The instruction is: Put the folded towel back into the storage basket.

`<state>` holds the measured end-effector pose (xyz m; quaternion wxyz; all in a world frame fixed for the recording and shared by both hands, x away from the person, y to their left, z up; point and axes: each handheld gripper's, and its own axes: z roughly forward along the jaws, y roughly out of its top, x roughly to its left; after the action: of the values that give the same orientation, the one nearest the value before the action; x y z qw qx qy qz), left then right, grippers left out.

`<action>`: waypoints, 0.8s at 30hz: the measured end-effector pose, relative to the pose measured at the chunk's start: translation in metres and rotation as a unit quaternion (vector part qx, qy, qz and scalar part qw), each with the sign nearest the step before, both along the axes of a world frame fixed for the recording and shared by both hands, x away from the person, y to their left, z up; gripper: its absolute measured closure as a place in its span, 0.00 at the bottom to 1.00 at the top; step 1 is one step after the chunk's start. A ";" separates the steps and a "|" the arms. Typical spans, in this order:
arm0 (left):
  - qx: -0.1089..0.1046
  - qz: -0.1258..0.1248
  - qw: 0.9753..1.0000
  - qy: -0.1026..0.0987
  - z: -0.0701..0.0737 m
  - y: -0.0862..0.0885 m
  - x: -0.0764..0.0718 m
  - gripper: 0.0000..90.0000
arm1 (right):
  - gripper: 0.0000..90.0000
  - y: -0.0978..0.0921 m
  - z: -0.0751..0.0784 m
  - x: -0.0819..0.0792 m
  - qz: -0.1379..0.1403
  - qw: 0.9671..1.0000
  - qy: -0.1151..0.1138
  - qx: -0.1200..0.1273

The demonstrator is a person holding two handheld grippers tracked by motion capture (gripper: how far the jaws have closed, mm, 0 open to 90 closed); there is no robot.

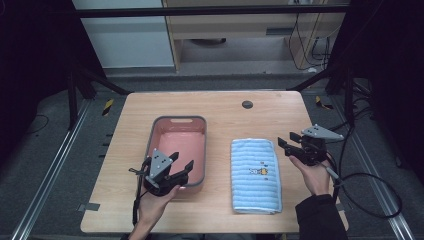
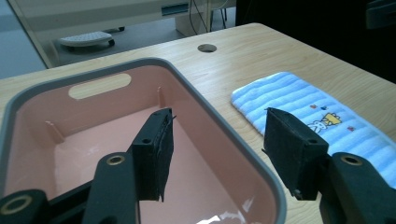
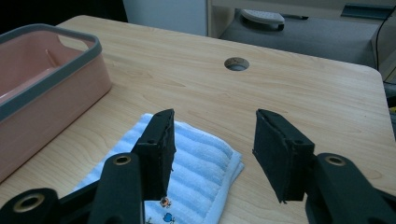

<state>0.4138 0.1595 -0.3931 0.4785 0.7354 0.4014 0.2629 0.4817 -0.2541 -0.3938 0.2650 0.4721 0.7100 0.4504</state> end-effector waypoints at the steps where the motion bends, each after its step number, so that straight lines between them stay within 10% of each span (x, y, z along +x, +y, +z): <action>1: 0.000 -0.002 1.000 0.000 0.000 -0.001 0.000 0.46 | 0.54 0.000 0.000 0.000 0.000 1.000 0.000 0.000; 24: 0.002 -0.060 0.998 0.014 -0.012 -0.066 -0.010 0.50 | 0.60 0.002 -0.003 0.013 0.002 1.000 0.012 -0.005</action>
<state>0.4038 0.0933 -0.4047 0.4861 0.7627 0.3630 0.2242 0.4943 -0.2522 -0.3966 0.2583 0.4747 0.7163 0.4414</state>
